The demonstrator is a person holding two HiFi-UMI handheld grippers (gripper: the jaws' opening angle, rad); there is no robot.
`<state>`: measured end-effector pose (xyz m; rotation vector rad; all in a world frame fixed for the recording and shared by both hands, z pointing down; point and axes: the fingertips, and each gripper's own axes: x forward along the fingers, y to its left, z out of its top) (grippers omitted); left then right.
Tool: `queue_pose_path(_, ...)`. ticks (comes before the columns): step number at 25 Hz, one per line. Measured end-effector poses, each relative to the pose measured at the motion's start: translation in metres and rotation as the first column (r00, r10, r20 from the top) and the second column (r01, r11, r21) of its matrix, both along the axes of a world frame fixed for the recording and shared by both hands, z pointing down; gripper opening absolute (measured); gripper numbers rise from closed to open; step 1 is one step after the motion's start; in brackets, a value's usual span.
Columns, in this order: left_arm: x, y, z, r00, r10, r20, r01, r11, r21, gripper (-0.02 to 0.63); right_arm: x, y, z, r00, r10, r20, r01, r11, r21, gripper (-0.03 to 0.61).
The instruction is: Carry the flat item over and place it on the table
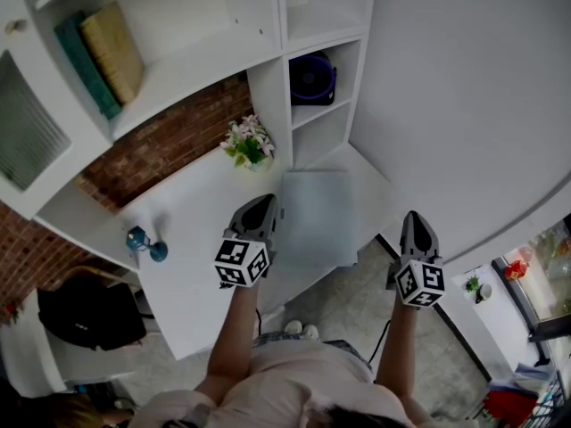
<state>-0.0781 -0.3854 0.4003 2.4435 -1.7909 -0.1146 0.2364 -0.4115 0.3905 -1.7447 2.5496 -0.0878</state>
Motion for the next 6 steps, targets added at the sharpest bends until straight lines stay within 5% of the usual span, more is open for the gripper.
queue_pose_path(6, -0.0006, 0.0, 0.0022, 1.0, 0.002, -0.002, -0.002, 1.0, -0.005, 0.028, 0.0007, 0.0008, 0.0035, 1.0, 0.003, 0.005, -0.003, 1.0, -0.01, 0.015)
